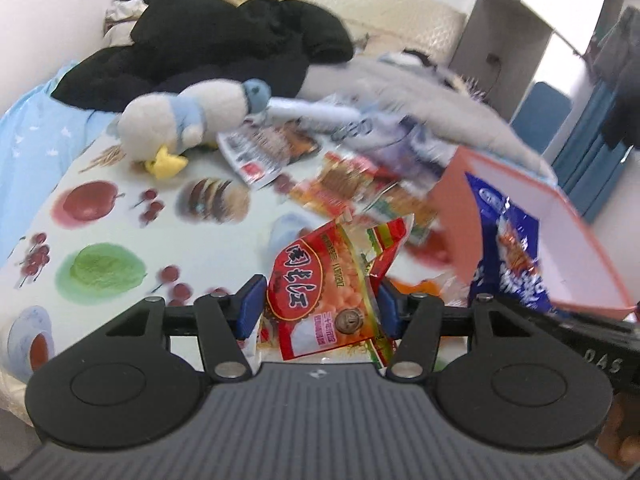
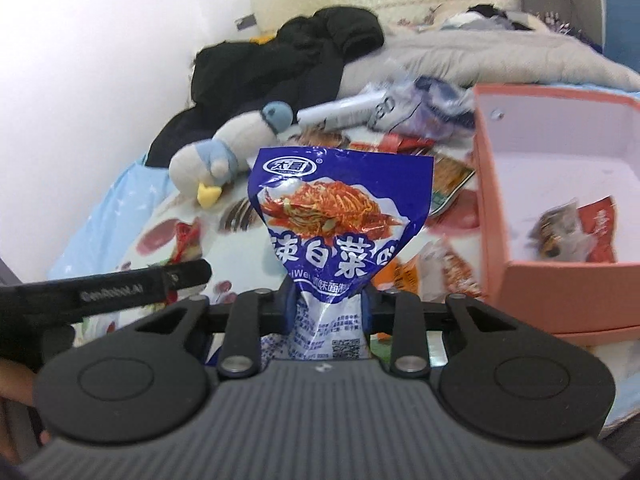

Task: Organize snacks
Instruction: 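Carry both snack bags over the pink box with both tools, then open both tools to drop the bags into the pink box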

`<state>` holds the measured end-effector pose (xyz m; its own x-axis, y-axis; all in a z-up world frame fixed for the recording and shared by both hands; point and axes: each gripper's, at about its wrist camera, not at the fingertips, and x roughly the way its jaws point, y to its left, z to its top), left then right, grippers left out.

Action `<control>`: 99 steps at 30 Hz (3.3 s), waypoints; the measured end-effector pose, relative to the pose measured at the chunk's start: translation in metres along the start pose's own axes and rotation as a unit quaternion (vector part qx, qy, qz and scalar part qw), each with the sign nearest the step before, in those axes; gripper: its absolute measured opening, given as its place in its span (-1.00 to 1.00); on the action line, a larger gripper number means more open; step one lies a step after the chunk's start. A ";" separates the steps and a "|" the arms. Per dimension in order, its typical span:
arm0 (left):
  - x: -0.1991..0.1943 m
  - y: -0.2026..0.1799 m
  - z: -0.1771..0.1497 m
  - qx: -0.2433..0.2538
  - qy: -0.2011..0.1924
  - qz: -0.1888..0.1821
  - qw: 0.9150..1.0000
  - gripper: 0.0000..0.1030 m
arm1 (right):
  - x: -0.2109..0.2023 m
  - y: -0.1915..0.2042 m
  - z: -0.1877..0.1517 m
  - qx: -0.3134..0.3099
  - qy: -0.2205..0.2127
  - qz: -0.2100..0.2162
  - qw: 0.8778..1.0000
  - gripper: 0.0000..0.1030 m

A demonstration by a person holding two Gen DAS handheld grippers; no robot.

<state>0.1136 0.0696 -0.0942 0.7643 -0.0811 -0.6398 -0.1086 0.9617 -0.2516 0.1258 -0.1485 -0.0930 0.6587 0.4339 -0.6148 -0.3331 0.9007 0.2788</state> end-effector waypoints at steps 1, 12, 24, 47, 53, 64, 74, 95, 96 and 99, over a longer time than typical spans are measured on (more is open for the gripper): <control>-0.006 -0.007 0.003 0.004 -0.005 -0.004 1.000 0.22 | -0.006 -0.002 0.002 0.002 -0.004 -0.001 1.000 -0.36; -0.047 -0.065 0.010 0.030 -0.036 -0.044 0.998 0.22 | -0.077 -0.024 0.013 0.014 -0.048 -0.026 0.998 -0.36; -0.054 -0.121 0.007 0.057 -0.030 -0.109 0.992 0.22 | -0.129 -0.054 0.001 0.032 -0.066 -0.063 0.995 -0.36; 0.111 -0.257 0.064 0.133 0.027 -0.176 0.975 0.23 | -0.077 -0.190 0.056 0.072 -0.109 -0.135 0.982 -0.36; 0.158 -0.282 0.069 0.150 0.045 -0.176 0.972 0.24 | -0.052 -0.223 0.068 0.083 -0.106 -0.135 0.982 -0.36; 0.214 -0.286 0.072 0.153 0.082 -0.175 0.969 0.35 | -0.006 -0.256 0.063 0.107 -0.060 -0.133 0.984 -0.34; 0.195 -0.274 0.071 0.155 0.081 -0.176 0.969 0.57 | -0.009 -0.251 0.061 0.124 -0.061 -0.136 0.981 0.12; 0.059 -0.231 0.068 0.152 0.008 -0.187 0.971 0.89 | -0.087 -0.178 0.047 0.099 -0.120 -0.124 0.980 0.14; 0.052 -0.228 0.067 0.152 0.004 -0.184 0.971 0.89 | -0.091 -0.174 0.046 0.097 -0.122 -0.120 0.980 0.14; 0.033 -0.216 0.062 0.153 -0.006 -0.174 0.973 0.89 | -0.099 -0.163 0.040 0.094 -0.127 -0.107 0.982 0.14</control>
<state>0.2018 -0.1244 -0.0154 0.7290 -0.4138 -0.5453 0.3509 0.9099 -0.2215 0.1420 -0.3376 -0.0476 0.8554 0.2035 -0.4763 -0.0542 0.9497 0.3085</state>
